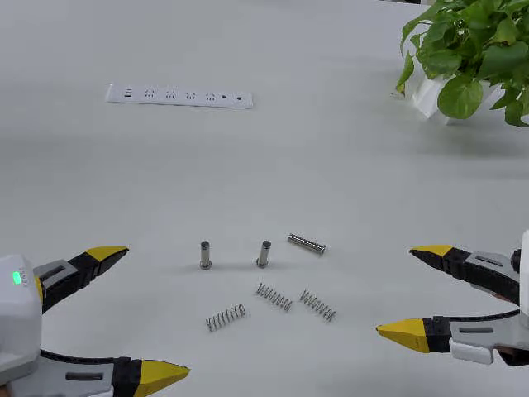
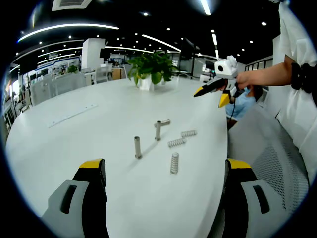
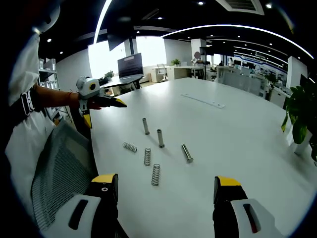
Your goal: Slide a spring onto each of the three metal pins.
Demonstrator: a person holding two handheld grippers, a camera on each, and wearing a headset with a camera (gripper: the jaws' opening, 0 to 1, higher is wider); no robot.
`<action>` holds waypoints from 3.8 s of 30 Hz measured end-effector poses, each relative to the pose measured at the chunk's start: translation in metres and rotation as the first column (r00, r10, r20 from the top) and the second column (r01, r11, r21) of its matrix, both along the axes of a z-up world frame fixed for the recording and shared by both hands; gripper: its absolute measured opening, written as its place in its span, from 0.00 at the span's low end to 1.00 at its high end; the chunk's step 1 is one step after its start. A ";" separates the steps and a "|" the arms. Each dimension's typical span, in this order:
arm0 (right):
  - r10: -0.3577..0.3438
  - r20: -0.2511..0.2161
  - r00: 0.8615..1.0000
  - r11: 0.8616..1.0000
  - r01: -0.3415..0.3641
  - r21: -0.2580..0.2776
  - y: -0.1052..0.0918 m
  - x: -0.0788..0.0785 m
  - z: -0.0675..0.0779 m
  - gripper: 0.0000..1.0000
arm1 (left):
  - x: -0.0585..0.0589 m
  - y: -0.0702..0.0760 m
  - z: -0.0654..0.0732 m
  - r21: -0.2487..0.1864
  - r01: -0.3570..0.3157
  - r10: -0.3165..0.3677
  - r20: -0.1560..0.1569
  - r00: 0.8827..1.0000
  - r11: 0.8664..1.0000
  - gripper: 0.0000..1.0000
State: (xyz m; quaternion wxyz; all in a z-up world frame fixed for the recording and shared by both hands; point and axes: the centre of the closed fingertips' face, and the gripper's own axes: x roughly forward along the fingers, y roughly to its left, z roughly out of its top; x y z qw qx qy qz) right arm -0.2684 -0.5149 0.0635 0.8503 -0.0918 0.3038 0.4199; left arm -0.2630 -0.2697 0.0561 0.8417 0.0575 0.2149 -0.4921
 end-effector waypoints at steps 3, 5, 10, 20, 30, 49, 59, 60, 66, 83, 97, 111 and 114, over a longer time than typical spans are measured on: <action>0.004 -0.003 1.000 1.000 -0.004 -0.005 0.000 0.000 -0.001 0.78 | 0.000 0.000 0.000 -0.001 0.003 -0.003 -0.001 1.000 1.000 0.99; 0.003 -0.004 1.000 1.000 -0.003 -0.004 0.000 0.000 0.000 0.78 | 0.000 -0.001 -0.001 -0.002 0.003 -0.003 -0.002 1.000 1.000 0.99; 0.007 -0.006 1.000 1.000 -0.007 -0.012 0.000 0.001 0.000 0.78 | -0.001 -0.001 -0.001 -0.003 0.008 -0.008 -0.004 1.000 1.000 0.99; 0.030 -0.004 1.000 0.999 -0.031 -0.023 0.006 0.015 0.006 0.76 | 0.002 -0.003 -0.001 -0.009 0.009 -0.009 -0.004 1.000 1.000 0.99; 0.090 -0.001 0.996 0.995 -0.090 -0.046 0.022 0.037 0.007 0.73 | 0.002 -0.001 -0.002 -0.012 0.006 -0.006 -0.006 1.000 1.000 0.99; 0.218 -0.051 0.975 0.965 -0.223 -0.139 0.059 0.078 0.000 0.62 | 0.005 0.002 -0.003 -0.012 -0.013 0.013 -0.006 1.000 1.000 0.99; 0.266 -0.103 0.958 0.934 -0.283 -0.217 0.074 0.095 -0.017 0.47 | 0.006 0.002 -0.006 -0.021 -0.022 0.022 -0.009 1.000 1.000 0.99; 0.266 -0.113 0.957 0.932 -0.285 -0.222 0.075 0.097 -0.019 0.46 | 0.006 0.002 -0.006 -0.022 -0.024 0.024 -0.009 1.000 0.999 0.99; 0.286 -0.151 0.946 0.907 -0.319 -0.276 0.077 0.111 -0.035 0.38 | 0.007 0.004 -0.005 -0.030 -0.035 0.034 -0.010 0.999 0.999 0.99; 0.293 -0.301 0.907 0.827 -0.399 -0.395 0.085 0.112 -0.077 0.19 | 0.010 0.007 -0.007 -0.053 -0.064 0.063 -0.019 0.998 0.997 0.99; 0.311 -0.370 0.876 0.761 -0.462 -0.454 0.084 0.121 -0.098 0.15 | 0.013 0.008 -0.010 -0.069 -0.080 0.078 -0.033 0.996 0.994 0.99; 0.315 -0.392 0.864 0.734 -0.484 -0.477 0.080 0.124 -0.104 0.08 | 0.015 0.010 -0.012 -0.079 -0.089 0.087 -0.037 0.996 0.993 0.99; 0.319 -0.391 0.863 0.731 -0.487 -0.479 0.081 0.125 -0.105 0.07 | 0.014 0.010 -0.014 -0.080 -0.090 0.087 -0.042 0.995 0.993 0.99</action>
